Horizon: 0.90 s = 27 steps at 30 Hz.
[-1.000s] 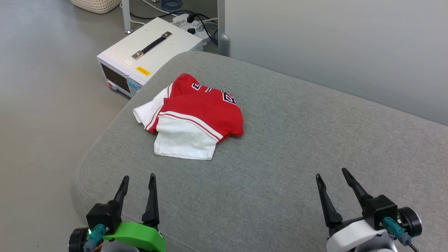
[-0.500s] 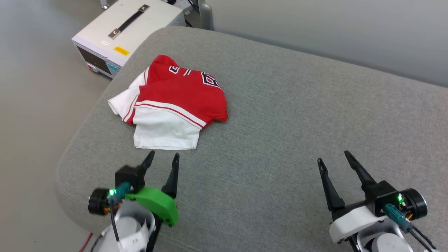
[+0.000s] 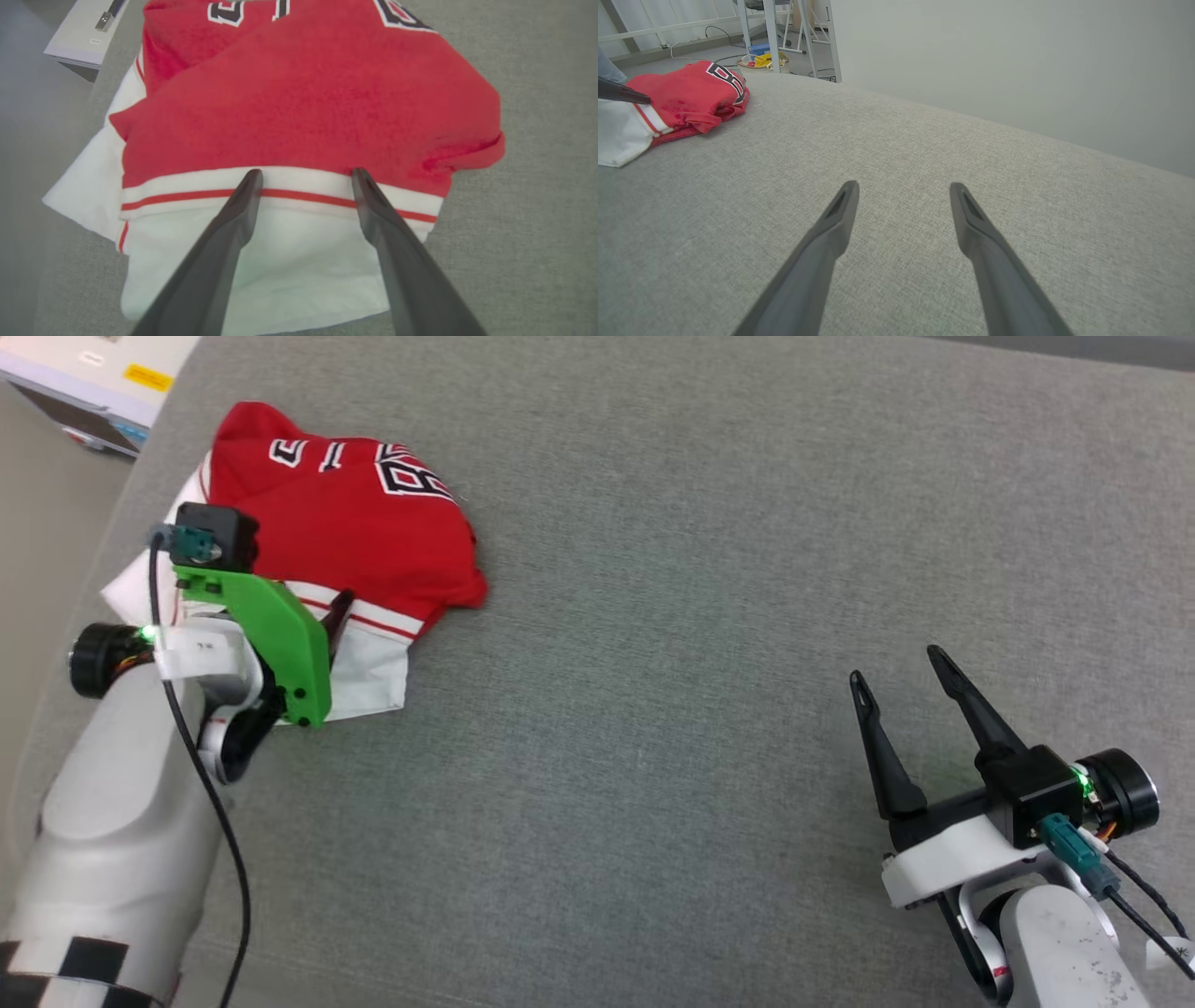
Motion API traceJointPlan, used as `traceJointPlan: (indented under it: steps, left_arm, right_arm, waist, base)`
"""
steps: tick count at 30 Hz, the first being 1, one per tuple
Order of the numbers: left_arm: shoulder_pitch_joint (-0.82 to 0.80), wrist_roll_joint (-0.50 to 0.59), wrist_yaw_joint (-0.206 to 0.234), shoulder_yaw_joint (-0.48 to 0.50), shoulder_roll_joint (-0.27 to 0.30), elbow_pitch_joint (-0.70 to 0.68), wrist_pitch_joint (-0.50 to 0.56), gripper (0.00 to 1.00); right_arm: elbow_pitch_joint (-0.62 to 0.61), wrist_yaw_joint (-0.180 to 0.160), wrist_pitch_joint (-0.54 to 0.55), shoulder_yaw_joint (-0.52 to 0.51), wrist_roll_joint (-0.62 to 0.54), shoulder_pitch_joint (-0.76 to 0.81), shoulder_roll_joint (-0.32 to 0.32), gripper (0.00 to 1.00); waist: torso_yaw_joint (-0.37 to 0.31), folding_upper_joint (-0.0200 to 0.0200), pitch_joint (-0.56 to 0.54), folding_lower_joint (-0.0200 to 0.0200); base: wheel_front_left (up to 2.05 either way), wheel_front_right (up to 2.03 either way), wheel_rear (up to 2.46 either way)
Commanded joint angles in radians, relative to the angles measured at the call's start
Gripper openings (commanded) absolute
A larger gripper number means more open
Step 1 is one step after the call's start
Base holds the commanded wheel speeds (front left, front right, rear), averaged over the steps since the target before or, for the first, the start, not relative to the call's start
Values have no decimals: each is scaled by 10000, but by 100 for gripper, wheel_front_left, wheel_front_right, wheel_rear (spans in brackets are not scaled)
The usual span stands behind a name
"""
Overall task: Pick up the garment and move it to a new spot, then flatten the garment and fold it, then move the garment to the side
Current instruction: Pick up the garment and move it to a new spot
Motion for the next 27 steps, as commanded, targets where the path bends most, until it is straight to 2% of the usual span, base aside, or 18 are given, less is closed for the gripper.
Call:
traceJointPlan:
  steps: [1,5,10,11,12,15,22,27]
  left_arm:
    - [-202,-313,-27,-125,224,82,307,100]
    - [-324,-1315,-27,-567,819,258,1487,100]
    - [-41,-2102,-28,-1166,1286,275,2455,100]
    - [160,-2456,-28,-1326,1347,164,2626,22]
    - [261,-2615,-28,-1378,1376,98,2620,0]
    - [495,-2902,-28,-1482,1417,-34,2415,0]
    - [682,-3135,-28,-1239,1347,-68,935,0]
    - [792,-3985,-28,-787,968,-700,213,0]
  right_arm:
    - [-51,-7,-92,6,-26,-211,-1,100]
    - [-67,-7,-92,43,-12,-330,27,100]
    - [-47,-7,-92,27,4,-392,64,100]
    - [-28,-7,-92,4,1,-385,85,100]
    - [-10,-7,-92,-8,-1,-370,97,100]
    - [49,-7,-92,-57,-26,-302,129,100]
    - [258,-7,-92,-101,-6,-48,155,100]
    - [385,-7,-92,-287,81,389,195,100]
  waist:
    - [-813,0,818,-2]
    - [-1042,0,1041,-2]
    - [-1172,0,1123,-2]
    - [-1188,0,1081,-2]
    - [-1182,0,1038,-2]
    - [-1115,0,823,-2]
    - [-871,0,-204,-2]
    - [-638,0,-1159,-2]
  base:
    - [0,0,0]
    - [0,0,0]
    - [0,0,0]
    - [0,0,0]
    - [0,0,0]
    - [0,0,0]
    - [0,0,0]
    - [0,0,0]
